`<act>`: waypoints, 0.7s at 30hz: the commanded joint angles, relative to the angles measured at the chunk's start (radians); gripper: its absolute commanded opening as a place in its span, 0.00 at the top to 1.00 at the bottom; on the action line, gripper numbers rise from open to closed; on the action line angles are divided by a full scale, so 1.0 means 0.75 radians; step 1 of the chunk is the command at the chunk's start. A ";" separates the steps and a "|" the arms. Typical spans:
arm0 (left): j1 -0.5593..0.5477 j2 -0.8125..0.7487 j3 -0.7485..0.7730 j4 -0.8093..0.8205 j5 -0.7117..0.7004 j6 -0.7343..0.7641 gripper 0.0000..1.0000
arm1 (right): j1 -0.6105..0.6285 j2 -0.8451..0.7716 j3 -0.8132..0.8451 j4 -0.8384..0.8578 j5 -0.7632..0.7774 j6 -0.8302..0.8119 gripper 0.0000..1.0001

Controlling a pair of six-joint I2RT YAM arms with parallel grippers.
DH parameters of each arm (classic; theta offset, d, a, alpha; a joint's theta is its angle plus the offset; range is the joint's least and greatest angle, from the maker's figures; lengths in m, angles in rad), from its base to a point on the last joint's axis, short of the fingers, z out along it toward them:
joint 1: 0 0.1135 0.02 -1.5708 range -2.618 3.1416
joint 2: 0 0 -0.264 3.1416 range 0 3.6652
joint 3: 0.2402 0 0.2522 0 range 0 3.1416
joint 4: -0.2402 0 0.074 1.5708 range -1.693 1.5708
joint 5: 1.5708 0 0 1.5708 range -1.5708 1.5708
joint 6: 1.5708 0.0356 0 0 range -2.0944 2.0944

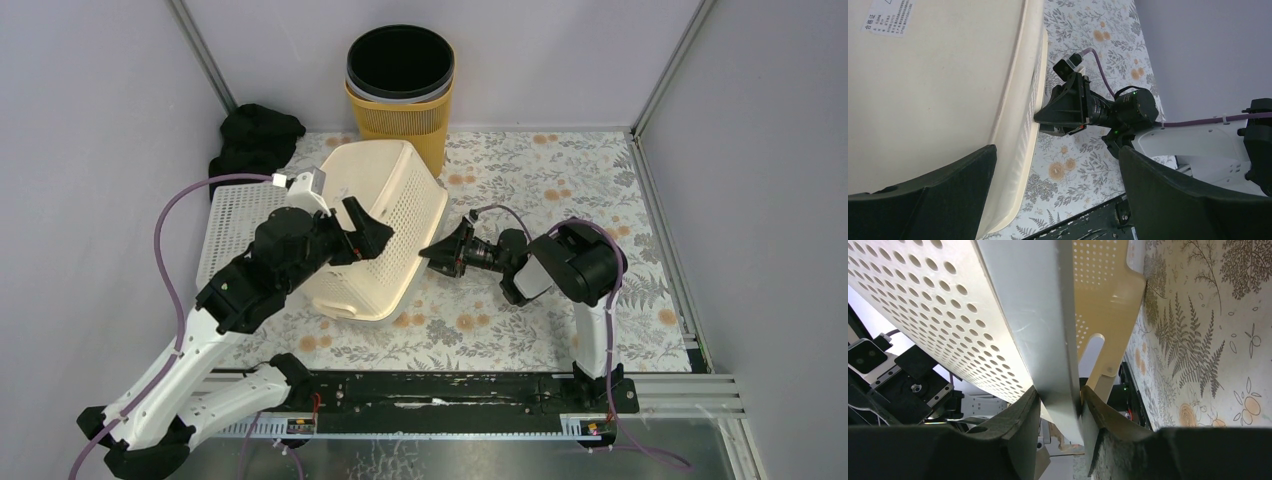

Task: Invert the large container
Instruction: Turn the container upside down at the center of the board.

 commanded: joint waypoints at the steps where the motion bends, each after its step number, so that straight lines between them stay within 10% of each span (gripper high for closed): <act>1: 0.001 -0.007 -0.016 -0.056 -0.027 0.010 0.00 | -0.013 0.004 0.064 0.127 0.050 0.007 0.77; 21: 0.002 -0.036 -0.010 -0.078 -0.031 0.013 0.00 | -0.021 -0.103 0.069 -0.204 0.083 -0.211 0.81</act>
